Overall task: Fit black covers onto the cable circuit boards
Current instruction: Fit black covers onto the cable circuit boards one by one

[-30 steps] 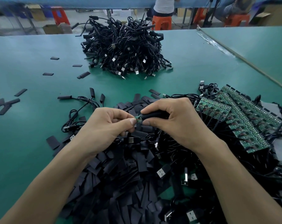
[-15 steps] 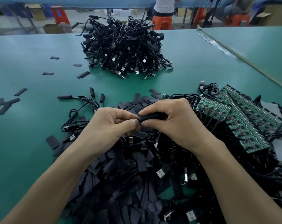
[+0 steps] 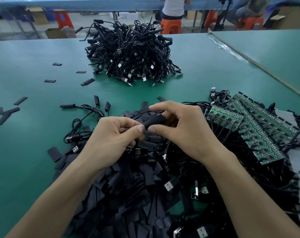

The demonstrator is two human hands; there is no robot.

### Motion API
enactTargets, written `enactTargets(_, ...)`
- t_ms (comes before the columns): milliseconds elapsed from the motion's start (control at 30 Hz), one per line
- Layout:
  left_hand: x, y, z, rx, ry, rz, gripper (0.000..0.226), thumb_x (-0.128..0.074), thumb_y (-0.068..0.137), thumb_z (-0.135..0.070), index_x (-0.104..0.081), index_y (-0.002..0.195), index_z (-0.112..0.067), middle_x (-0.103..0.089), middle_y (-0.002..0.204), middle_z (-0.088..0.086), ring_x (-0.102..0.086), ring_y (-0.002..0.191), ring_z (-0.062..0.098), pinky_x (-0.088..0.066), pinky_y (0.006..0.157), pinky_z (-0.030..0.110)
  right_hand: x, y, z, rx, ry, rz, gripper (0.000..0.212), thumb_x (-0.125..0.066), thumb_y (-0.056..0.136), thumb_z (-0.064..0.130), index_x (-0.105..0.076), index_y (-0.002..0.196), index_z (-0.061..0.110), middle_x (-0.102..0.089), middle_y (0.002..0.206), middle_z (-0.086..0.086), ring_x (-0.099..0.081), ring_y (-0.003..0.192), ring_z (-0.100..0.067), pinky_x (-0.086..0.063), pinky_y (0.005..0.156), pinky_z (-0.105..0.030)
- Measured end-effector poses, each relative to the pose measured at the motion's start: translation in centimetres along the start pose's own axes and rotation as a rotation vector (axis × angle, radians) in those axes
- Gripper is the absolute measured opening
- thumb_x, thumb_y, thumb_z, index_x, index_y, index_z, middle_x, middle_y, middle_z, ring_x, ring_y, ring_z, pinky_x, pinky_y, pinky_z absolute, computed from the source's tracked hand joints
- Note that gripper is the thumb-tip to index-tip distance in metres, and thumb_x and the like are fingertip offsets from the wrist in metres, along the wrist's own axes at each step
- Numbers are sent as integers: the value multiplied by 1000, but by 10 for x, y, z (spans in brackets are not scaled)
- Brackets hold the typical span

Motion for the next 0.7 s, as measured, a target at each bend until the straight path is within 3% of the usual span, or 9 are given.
enactTargets(167,3,0,-3,-9,-71,-51,13,-68,91,-16,-74,80,-12,-74,68,1,-56,52,2,-46,53,10,16,1,-9,-51,107,-215,13,-82,81,20,-77,93,24,-73,75,13,-69,70,-2,-56,71,-21)
enactTargets(300,1,0,-2,-1,-99,-61,14,-69,90,-17,-74,79,-11,-74,68,2,-56,52,2,-46,52,10,13,1,-13,-65,176,-179,15,-79,83,17,-79,97,20,-74,73,11,-71,69,-4,-55,70,-18)
enactTargets(467,2,-1,-1,7,-103,-71,13,-70,90,-18,-75,79,-13,-75,70,3,-57,54,4,-50,56,12,7,2,-16,-71,250,-110,17,-79,83,18,-78,100,18,-75,74,6,-73,69,-9,-57,72,-26)
enactTargets(700,-1,-1,1,11,-78,-61,13,-68,91,-15,-74,79,-14,-74,68,2,-58,53,2,-50,56,12,5,3,-15,-61,333,-67,12,-80,82,18,-78,93,21,-75,71,4,-73,65,-12,-54,67,-20)
Point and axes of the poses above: each hand's wrist, its own y-axis towards the middle knuckle, its own x-axis out of the back of the hand, z = x × y, the point moved 8 cm from there along y, towards the middle knuckle
